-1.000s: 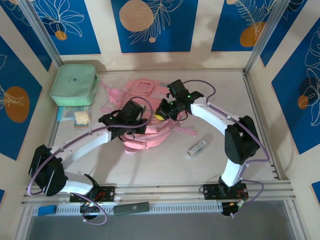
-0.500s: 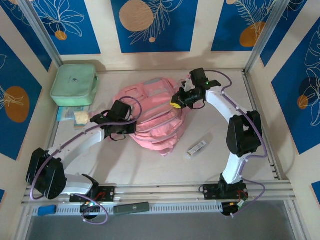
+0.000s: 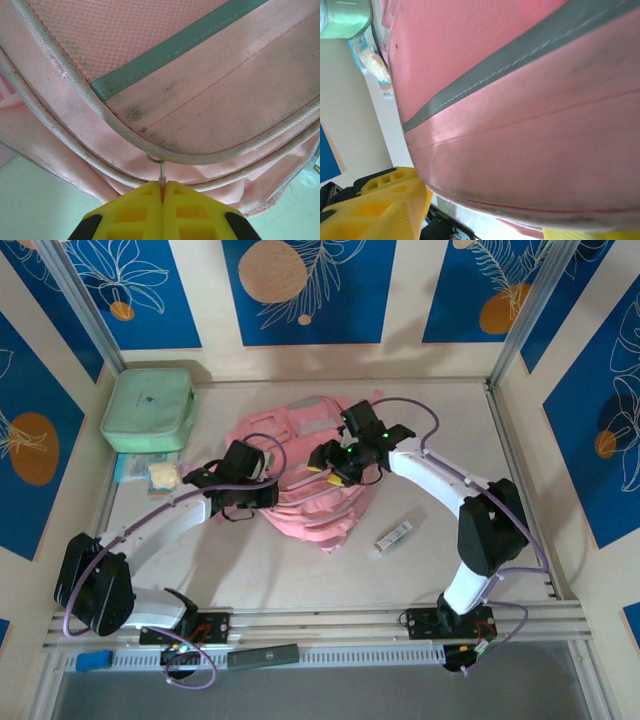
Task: Pack the student bag
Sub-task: Unzip the student bag at the center of the table.
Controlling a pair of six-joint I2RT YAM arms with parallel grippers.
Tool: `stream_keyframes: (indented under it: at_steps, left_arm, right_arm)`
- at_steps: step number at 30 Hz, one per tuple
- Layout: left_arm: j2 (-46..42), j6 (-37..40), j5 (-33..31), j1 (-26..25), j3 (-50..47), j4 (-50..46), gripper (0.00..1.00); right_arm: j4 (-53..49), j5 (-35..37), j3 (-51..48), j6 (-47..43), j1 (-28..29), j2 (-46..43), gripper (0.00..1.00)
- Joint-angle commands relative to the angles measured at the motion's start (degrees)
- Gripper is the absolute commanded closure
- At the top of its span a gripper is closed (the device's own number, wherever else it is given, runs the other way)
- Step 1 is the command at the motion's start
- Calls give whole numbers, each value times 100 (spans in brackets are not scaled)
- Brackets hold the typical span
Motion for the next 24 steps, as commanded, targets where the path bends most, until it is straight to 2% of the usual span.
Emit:
stream_keyframes:
  at_steps: [1, 3, 8, 11, 15, 19, 24]
  left_arm:
    - [-155, -36, 174, -90, -31, 5, 100]
    - [-212, -7, 70, -85, -29, -98, 100]
    - [-372, 66, -275, -78, -104, -283, 100]
    - [-344, 202, -627, -60, -33, -504, 100]
    - [-114, 500, -1074, 194, 139, -742, 100]
    - [345, 592, -1045, 659, 424, -766, 100]
    - [693, 565, -870, 807, 625, -571, 100]
  right_arm:
    - [235, 193, 122, 147, -106, 212, 50]
    - [196, 225, 221, -70, -206, 284, 56]
    - [171, 288, 290, -382, -499, 320, 85]
    - [183, 166, 308, -456, -704, 328, 97]
    - [226, 104, 405, -631, -907, 325, 100]
    - [255, -30, 546, -654, -1041, 448, 100]
    - [214, -123, 904, -867, -1005, 759, 100]
